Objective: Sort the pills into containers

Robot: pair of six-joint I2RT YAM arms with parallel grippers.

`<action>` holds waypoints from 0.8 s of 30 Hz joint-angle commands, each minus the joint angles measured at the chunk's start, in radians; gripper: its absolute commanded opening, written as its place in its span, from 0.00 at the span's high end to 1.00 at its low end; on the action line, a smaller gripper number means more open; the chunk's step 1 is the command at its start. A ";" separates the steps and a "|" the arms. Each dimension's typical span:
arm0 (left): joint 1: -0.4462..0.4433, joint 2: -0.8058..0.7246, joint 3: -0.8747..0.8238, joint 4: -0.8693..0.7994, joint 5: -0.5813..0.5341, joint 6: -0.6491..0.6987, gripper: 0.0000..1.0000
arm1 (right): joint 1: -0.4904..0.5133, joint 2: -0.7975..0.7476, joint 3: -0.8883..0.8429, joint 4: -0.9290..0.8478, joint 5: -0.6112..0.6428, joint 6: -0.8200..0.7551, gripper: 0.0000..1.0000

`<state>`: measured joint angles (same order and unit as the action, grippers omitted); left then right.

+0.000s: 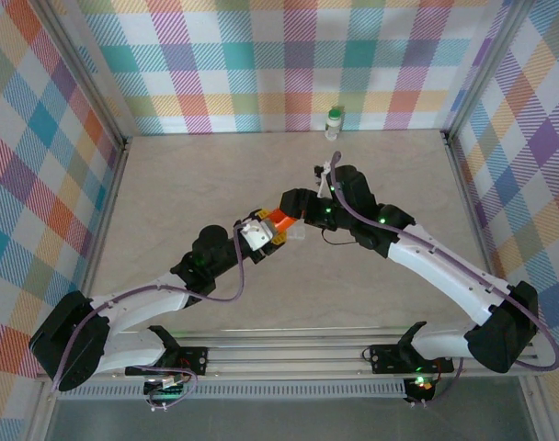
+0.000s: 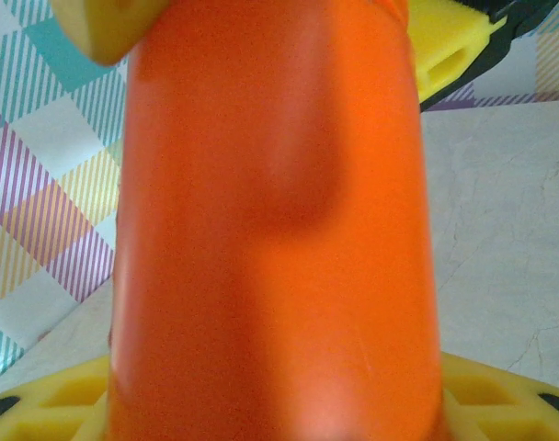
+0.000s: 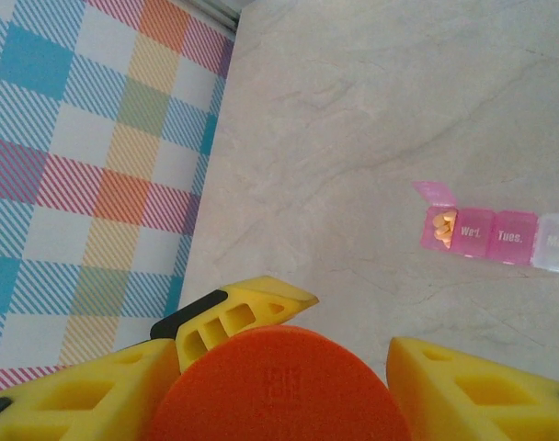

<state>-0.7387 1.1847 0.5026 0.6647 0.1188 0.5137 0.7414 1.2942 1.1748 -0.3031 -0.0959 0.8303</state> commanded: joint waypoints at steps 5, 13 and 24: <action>-0.007 -0.050 -0.012 0.118 0.037 0.003 1.00 | 0.006 -0.010 0.014 -0.050 0.046 -0.016 0.37; -0.007 -0.074 -0.034 0.144 0.111 -0.023 1.00 | 0.004 0.001 0.032 -0.049 0.105 -0.043 0.30; -0.007 -0.116 -0.045 0.105 0.117 -0.013 1.00 | -0.011 0.060 0.158 -0.085 0.081 -0.132 0.26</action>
<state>-0.7395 1.0958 0.4625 0.6880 0.2134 0.5098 0.7452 1.3388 1.2736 -0.3359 -0.0364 0.7597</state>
